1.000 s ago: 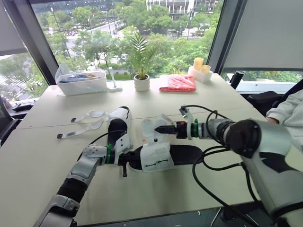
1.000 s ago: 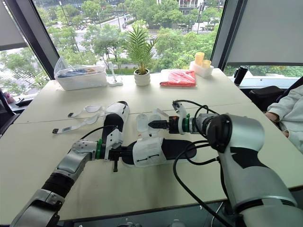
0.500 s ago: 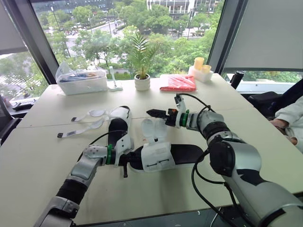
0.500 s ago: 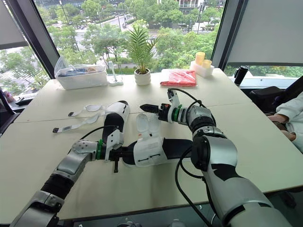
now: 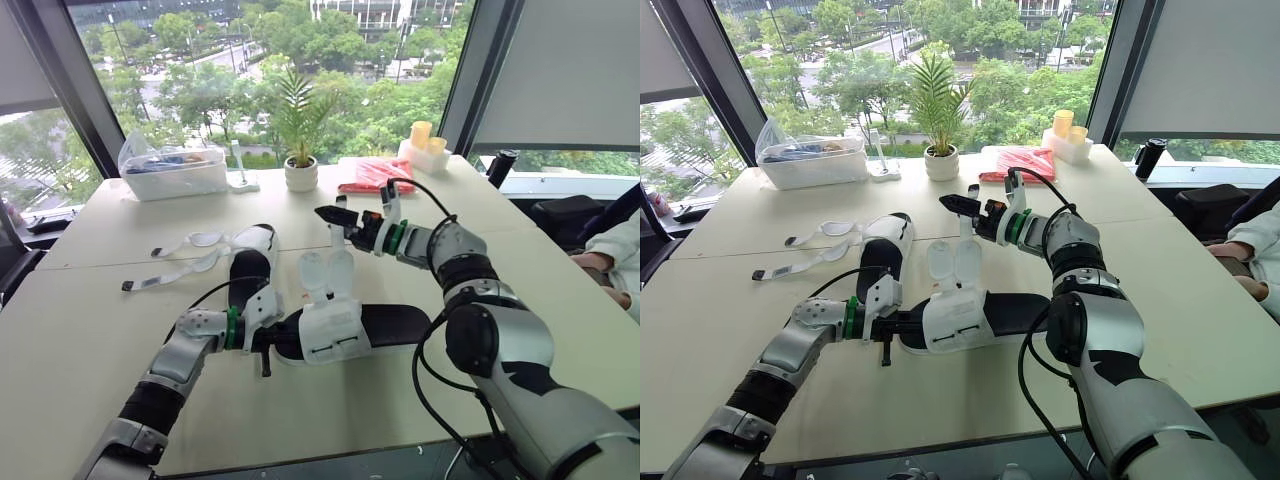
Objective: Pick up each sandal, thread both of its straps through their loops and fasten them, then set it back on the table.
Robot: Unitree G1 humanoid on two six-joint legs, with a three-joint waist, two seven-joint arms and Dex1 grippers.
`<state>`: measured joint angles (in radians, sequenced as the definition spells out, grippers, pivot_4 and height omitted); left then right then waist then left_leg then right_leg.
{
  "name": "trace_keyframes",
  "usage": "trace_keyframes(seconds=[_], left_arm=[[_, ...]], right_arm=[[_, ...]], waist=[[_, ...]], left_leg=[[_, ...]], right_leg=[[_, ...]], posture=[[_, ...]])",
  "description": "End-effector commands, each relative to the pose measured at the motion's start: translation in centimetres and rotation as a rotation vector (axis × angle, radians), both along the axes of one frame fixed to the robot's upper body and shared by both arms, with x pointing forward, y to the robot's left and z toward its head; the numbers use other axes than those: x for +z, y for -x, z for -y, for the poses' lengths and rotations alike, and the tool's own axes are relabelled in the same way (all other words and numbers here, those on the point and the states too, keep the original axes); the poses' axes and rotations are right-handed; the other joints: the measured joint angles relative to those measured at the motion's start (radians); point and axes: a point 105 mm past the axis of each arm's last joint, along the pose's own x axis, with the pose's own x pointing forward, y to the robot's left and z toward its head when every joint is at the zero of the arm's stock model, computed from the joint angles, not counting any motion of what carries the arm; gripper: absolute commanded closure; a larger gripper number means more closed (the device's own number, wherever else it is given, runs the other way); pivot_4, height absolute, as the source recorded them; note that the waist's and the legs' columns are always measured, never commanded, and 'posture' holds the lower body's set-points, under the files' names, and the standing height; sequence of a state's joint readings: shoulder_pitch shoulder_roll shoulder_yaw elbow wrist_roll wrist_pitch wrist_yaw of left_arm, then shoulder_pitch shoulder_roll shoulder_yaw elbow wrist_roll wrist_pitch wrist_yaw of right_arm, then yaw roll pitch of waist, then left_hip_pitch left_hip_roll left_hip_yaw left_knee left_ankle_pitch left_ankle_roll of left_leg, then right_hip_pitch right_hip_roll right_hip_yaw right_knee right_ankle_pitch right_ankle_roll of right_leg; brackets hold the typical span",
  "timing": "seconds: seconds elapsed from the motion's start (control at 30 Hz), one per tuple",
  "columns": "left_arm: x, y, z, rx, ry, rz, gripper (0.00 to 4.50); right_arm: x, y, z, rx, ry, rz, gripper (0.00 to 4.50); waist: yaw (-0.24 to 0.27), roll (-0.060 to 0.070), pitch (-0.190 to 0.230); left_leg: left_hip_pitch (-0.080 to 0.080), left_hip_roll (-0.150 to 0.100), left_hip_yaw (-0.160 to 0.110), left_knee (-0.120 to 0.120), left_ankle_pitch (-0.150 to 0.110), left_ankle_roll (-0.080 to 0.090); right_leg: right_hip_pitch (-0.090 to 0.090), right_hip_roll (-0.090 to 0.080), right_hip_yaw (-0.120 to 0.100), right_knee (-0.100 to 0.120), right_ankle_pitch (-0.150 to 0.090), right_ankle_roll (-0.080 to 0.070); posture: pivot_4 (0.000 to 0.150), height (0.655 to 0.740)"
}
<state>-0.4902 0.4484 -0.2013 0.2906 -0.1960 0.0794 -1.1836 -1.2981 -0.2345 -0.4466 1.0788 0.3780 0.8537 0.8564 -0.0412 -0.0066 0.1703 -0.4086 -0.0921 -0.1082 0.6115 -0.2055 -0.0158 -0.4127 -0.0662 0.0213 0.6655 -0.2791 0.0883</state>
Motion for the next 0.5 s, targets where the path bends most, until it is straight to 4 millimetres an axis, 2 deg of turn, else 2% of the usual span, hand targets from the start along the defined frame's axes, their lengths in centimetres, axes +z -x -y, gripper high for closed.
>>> trace_keyframes(seconds=[0.03, 0.23, 0.3, 0.4, 0.5], left_arm=[[-0.5, 0.6, 0.5, -0.028, -0.012, -0.007, 4.5], [-0.4, 0.7, 0.5, -0.029, -0.013, -0.008, 4.5], [-0.5, 0.7, 0.5, -0.029, -0.013, -0.01, 4.5], [-0.6, 0.8, 0.6, -0.031, -0.013, -0.014, 4.5], [-0.6, 0.9, 0.6, -0.032, -0.013, -0.017, 4.5]], right_arm=[[3.0, 0.4, 0.4, 0.022, -0.046, 0.094, 1.3], [3.8, 1.7, 0.5, 0.078, -0.066, 0.141, 4.45], [4.3, 2.6, 0.6, 0.104, -0.061, 0.178, 4.45], [5.1, 5.3, 0.6, 0.176, -0.001, 0.303, 4.45], [4.4, 8.8, 0.3, 0.249, 0.145, 0.483, 4.45]], waist=[[0.0, 0.0, 0.0], [0.0, 0.0, 0.0], [0.001, 0.0, 0.0], [0.003, 0.0, 0.0], [0.006, 0.0, 0.0]], left_leg=[[0.0, 0.0, 0.0, 0.0, 0.0, 0.0], [0.0, 0.0, 0.0, 0.0, 0.0, 0.0], [0.0, 0.0, 0.0, 0.0, 0.0, 0.001], [-0.001, 0.0, 0.0, 0.001, -0.001, 0.001], [-0.002, 0.0, -0.001, 0.001, -0.001, 0.002]], right_leg=[[0.0, 0.0, 0.0, 0.0, 0.0, 0.0], [0.0, 0.0, 0.0, 0.0, 0.0, 0.0], [0.0, 0.0, 0.0, 0.0, 0.0, 0.0], [-0.001, 0.0, 0.0, 0.0, 0.0, 0.0], [-0.001, 0.0, 0.0, -0.001, 0.0, 0.0]], posture=[[0.15, 0.74], [0.15, 0.74], [0.15, 0.74], [0.15, 0.74], [0.15, 0.74]])
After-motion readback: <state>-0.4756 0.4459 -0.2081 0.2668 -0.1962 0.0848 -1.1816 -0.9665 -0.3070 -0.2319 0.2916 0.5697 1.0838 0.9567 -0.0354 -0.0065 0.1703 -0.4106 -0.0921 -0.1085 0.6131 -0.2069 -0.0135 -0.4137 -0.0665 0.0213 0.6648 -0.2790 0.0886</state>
